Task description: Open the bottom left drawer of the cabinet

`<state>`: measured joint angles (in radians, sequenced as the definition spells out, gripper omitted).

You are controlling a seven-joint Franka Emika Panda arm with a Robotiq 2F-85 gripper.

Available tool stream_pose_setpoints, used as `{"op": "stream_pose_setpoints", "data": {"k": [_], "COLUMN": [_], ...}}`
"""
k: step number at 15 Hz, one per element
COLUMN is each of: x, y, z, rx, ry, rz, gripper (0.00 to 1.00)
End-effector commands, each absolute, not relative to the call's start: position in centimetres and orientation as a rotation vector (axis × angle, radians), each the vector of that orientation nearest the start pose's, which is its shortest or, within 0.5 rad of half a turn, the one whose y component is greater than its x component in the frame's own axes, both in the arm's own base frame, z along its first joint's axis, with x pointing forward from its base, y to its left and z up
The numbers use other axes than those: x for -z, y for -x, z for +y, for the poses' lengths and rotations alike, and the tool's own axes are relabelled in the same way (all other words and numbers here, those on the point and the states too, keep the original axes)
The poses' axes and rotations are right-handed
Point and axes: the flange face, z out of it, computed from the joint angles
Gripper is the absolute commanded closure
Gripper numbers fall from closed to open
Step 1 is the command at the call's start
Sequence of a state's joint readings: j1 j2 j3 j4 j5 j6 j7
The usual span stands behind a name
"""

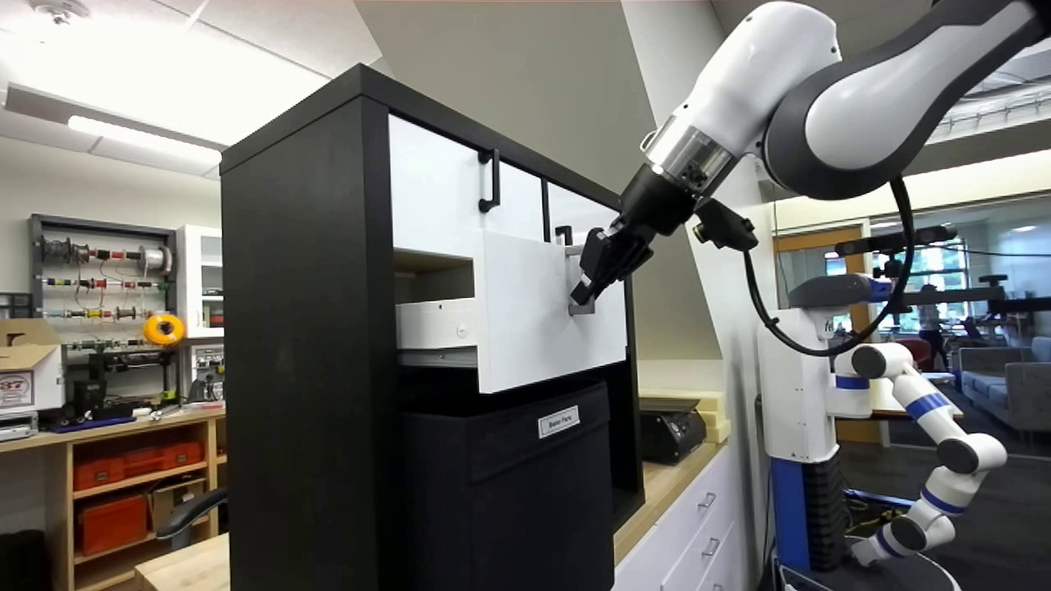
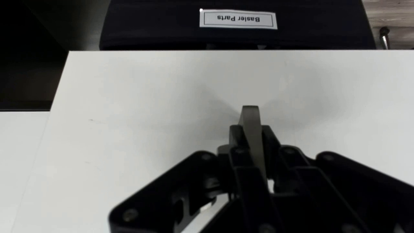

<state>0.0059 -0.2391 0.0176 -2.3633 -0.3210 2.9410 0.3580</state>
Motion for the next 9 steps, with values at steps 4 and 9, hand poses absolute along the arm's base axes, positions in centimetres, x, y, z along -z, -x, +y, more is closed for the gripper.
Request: {"op": "stream_pose_setpoints", "data": {"k": [4, 9], "x": [-47.5, -47.7], "y": [-47.8, -46.5], "z": [1.9, 1.3], "rx": [1.013, 0.961], "ry": [2.973, 2.969], "rz": [0.091, 0.09], "gripper": [0.96, 0.95]}}
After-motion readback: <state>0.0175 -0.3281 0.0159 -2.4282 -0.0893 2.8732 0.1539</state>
